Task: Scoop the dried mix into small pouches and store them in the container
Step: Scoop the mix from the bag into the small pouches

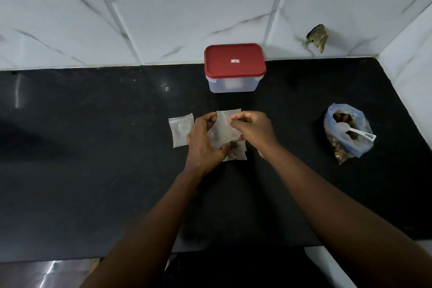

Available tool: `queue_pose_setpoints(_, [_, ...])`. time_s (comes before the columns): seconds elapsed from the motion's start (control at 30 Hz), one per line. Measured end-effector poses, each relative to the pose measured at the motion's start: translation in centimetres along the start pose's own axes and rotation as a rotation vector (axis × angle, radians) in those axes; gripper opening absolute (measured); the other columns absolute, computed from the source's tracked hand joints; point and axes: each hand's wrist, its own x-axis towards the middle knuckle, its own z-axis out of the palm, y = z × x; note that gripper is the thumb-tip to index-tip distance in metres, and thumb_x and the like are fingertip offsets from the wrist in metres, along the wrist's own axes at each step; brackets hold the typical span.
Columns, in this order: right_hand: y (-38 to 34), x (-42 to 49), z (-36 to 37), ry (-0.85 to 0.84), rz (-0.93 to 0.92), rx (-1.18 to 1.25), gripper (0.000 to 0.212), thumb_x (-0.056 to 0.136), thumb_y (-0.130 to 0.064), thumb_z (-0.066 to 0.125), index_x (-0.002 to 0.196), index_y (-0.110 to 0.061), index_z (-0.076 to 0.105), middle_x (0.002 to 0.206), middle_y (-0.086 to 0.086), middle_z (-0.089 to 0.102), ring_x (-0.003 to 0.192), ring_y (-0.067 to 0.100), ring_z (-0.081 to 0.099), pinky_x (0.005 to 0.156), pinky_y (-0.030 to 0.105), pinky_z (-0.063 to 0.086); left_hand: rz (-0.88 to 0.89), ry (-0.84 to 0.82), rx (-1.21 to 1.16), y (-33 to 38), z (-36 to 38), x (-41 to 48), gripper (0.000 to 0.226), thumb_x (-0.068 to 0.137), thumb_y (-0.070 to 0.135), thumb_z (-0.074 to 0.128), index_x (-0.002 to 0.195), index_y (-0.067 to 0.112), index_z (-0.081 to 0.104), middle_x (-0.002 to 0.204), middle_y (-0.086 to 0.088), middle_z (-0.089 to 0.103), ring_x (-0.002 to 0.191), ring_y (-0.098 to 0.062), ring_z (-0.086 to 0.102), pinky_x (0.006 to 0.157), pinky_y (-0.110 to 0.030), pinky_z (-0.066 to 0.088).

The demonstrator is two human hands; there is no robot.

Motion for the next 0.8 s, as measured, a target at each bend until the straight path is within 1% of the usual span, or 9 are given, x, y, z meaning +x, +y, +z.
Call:
queue_pose_setpoints(0.1, [0.2,-0.2,-1.0,-0.019,0.023,0.015,0.019,0.084,-0.013,0.078,0.1,-0.024,0.075,0.094,-0.001,0.075,0.09,0.011,0.072,0.068,0.028,0.063,0.073,-0.051,0.012,0.7,0.6,0.1,0.084,0.07,0.043,0.089,0.14,0.029,0.045,0.135,0.01,0.051,0.126,-0.01,0.053,0.107,-0.045,0.05])
queue_pose_setpoints(0.13, [0.3,-0.3,-1.4,-0.027,0.029,0.031,0.02,0.084,-0.012,0.077,0.101,-0.024,0.073,0.094,0.0,0.075,0.089,0.012,0.073,0.066,0.026,0.062,0.094,-0.057,0.01,1.1,0.7,0.1,0.082,0.071,0.042,0.088,0.14,0.026,0.047,0.135,0.009,0.051,0.126,-0.009,0.053,0.106,-0.044,0.051])
queue_pose_setpoints(0.2, [0.4,-0.5,-2.4,-0.046,0.012,0.068,0.021,0.085,-0.01,0.076,0.103,-0.021,0.071,0.094,0.004,0.075,0.089,0.016,0.073,0.062,0.023,0.057,0.124,-0.064,0.003,1.8,1.0,0.3,0.084,0.07,0.05,0.086,0.141,0.027,0.048,0.136,0.01,0.05,0.126,-0.008,0.052,0.107,-0.044,0.05])
queue_pose_setpoints(0.27, [0.6,-0.9,-3.6,-0.065,-0.009,0.098,0.021,0.085,-0.01,0.076,0.104,-0.019,0.07,0.095,0.007,0.075,0.089,0.02,0.073,0.062,0.027,0.057,0.151,-0.087,0.006,2.5,1.5,0.5,0.088,0.068,0.054,0.087,0.143,0.03,0.049,0.137,0.012,0.048,0.127,-0.008,0.051,0.107,-0.046,0.049])
queue_pose_setpoints(0.33, [0.9,-1.1,-4.9,-0.087,-0.018,0.126,0.022,0.086,-0.009,0.076,0.105,-0.015,0.068,0.096,0.01,0.075,0.088,0.023,0.074,0.064,0.031,0.058,0.17,-0.119,0.005,3.1,2.0,0.7,0.088,0.067,0.051,0.089,0.143,0.029,0.05,0.138,0.012,0.049,0.128,-0.01,0.051,0.107,-0.047,0.05])
queue_pose_setpoints(0.5, [1.7,-1.6,-8.5,-0.117,-0.002,0.159,0.029,0.085,-0.009,0.078,0.11,-0.016,0.064,0.104,0.009,0.074,0.091,0.024,0.075,0.065,0.034,0.059,0.265,-0.181,-0.013,5.6,4.0,0.8,0.083,0.068,0.053,0.083,0.14,0.024,0.053,0.136,0.013,0.051,0.131,-0.011,0.05,0.109,-0.041,0.048])
queue_pose_setpoints(0.63, [2.3,-2.4,-11.4,-0.143,-0.006,0.153,0.031,0.086,-0.011,0.078,0.114,-0.018,0.067,0.105,0.006,0.075,0.093,0.022,0.075,0.068,0.035,0.06,0.316,-0.212,0.005,7.6,6.4,1.0,0.081,0.07,0.05,0.084,0.138,0.018,0.056,0.132,0.006,0.056,0.123,-0.009,0.054,0.103,-0.034,0.049])
queue_pose_setpoints(0.73, [2.8,-2.9,-13.4,-0.133,0.001,0.153,0.033,0.086,-0.011,0.079,0.115,-0.018,0.068,0.103,0.006,0.076,0.092,0.021,0.076,0.068,0.033,0.06,0.319,-0.236,-0.005,8.3,8.5,1.3,0.076,0.071,0.038,0.091,0.137,0.02,0.057,0.131,0.007,0.059,0.121,-0.007,0.057,0.102,-0.038,0.052])
queue_pose_setpoints(0.8, [3.2,-3.2,-14.6,-0.103,0.007,0.154,0.03,0.086,-0.01,0.079,0.113,-0.017,0.068,0.1,0.008,0.076,0.091,0.022,0.076,0.068,0.033,0.06,0.33,-0.246,-0.006,8.8,9.7,1.4,0.074,0.071,0.037,0.091,0.136,0.023,0.057,0.129,0.008,0.06,0.119,-0.009,0.06,0.101,-0.043,0.053])
